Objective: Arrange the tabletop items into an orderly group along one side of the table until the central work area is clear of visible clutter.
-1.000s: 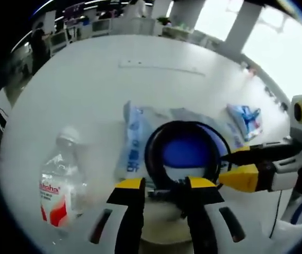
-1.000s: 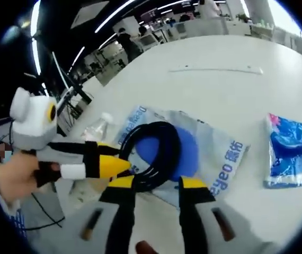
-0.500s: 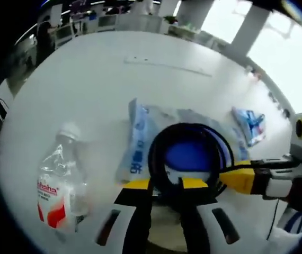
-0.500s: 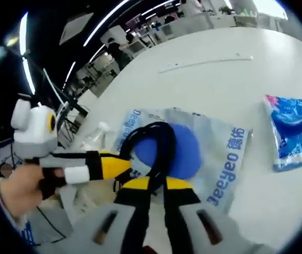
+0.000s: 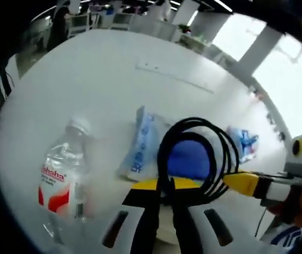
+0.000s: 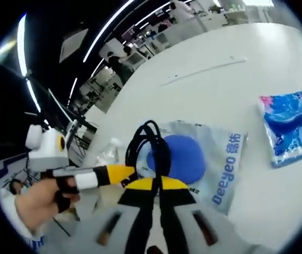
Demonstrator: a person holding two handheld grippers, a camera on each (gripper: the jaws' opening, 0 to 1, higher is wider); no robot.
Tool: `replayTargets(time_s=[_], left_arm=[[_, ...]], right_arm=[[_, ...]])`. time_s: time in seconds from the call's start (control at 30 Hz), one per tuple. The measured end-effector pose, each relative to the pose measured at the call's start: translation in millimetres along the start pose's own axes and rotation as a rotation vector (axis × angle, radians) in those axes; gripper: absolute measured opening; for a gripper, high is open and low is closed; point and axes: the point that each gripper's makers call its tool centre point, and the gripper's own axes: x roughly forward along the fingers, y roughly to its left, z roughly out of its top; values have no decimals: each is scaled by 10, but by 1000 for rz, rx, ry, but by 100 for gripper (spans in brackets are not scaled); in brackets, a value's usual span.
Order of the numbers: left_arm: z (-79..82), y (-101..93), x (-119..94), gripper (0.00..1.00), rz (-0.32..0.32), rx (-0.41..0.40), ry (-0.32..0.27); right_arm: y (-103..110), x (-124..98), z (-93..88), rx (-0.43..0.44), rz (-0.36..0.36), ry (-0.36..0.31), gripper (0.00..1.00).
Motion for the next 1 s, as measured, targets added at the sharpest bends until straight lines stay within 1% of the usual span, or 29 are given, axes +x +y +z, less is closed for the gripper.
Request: replayTargets(time_s=[0.17, 0.27, 0.43, 0.53, 0.63, 0.83, 0.93, 1.0], left_arm=[[68, -89, -103, 2, -6, 14, -23], [125, -175, -201, 2, -10, 30, -46], [157, -305, -296, 2, -16, 59, -60], [172, -394, -341, 2, -19, 70, -71], [169, -479, -366, 2, -21, 88, -69], [176, -655, -410, 2, -29, 101, -79], [152, -757, -424, 2, -36, 115, -77], [123, -813, -422, 2, -35, 130, -70]], right_arm=[[54, -91, 51, 1, 14, -23, 0], [100, -197, 83, 19, 27, -46, 0], [132, -347, 95, 16, 36, -68, 0], [119, -424, 97, 22, 36, -79, 0], [102, -512, 99, 20, 35, -86, 0], [57, -681, 164, 30, 43, -122, 0], [11, -752, 145, 15, 39, -126, 0], [-32, -798, 131, 26, 37, -131, 0]])
